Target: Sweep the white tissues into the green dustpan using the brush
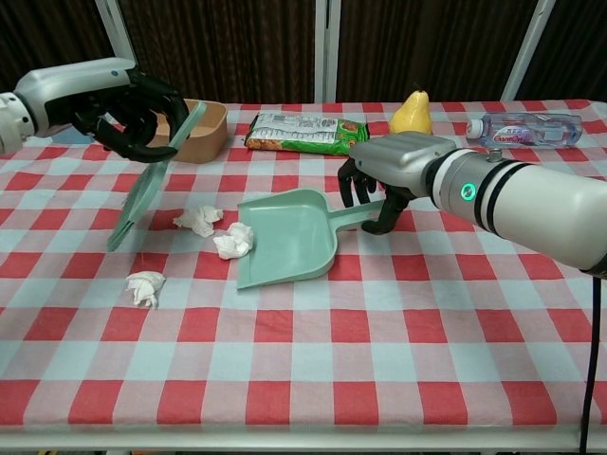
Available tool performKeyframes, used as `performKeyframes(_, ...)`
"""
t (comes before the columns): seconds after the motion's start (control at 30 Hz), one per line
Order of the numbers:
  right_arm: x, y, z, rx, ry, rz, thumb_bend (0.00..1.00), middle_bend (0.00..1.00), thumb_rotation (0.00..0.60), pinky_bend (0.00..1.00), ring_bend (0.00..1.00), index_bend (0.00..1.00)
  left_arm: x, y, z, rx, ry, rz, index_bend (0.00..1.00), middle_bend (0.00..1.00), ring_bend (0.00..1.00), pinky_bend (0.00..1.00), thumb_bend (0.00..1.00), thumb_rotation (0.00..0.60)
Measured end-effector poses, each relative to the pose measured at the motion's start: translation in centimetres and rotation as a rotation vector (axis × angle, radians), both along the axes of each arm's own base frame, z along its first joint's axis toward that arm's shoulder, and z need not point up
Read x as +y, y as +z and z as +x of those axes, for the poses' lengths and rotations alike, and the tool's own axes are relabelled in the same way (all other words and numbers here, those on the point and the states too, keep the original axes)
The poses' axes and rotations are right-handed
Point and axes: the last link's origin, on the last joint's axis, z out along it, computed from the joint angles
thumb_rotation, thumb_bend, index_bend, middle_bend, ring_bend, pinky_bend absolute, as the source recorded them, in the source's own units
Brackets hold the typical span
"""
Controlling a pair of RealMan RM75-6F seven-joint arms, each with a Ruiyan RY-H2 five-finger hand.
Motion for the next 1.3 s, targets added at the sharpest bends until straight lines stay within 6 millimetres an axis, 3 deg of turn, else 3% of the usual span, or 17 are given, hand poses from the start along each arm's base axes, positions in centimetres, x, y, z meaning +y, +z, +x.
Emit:
performKeyframes(0.3, 0.3, 0.2, 0.0, 0.010, 0.021, 0.022, 0.37, 0.55, 0.600, 0.25, 0.32, 0.65, -4.4, 0.4, -1.7, 0.063, 0.112, 0.088, 0.54, 0.57, 0.69, 0.81, 0.50, 0.600)
performKeyframes(0.63, 0.3, 0.4, 0.1, 0.012, 0.007, 0.014, 0.37, 0.55, 0.600, 0.25, 0.32, 0.65, -7.3, -3.1, -0.8, 0.050, 0.171, 0.120, 0.53, 0.57, 0.69, 0.81, 0.49, 0.600)
performKeyframes(0.87, 0.4, -0.1, 0.2, 0.020, 0.007, 0.024, 0.37, 0.55, 0.600, 0.25, 0.32, 0.65, -6.8, -5.0, -0.3, 0.076, 0.166, 0.167, 0.53, 0.57, 0.69, 0.81, 0.49, 0.600)
performKeyframes(1.3, 0.3, -0.8, 1.0, -0.012, -0.011, 0.012, 0.37, 0.55, 0.600, 0.25, 0.32, 0.65, -3.9, -6.3, 1.2, -0.020, 0.219, 0.167, 0.53, 0.57, 0.68, 0.81, 0.50, 0.600)
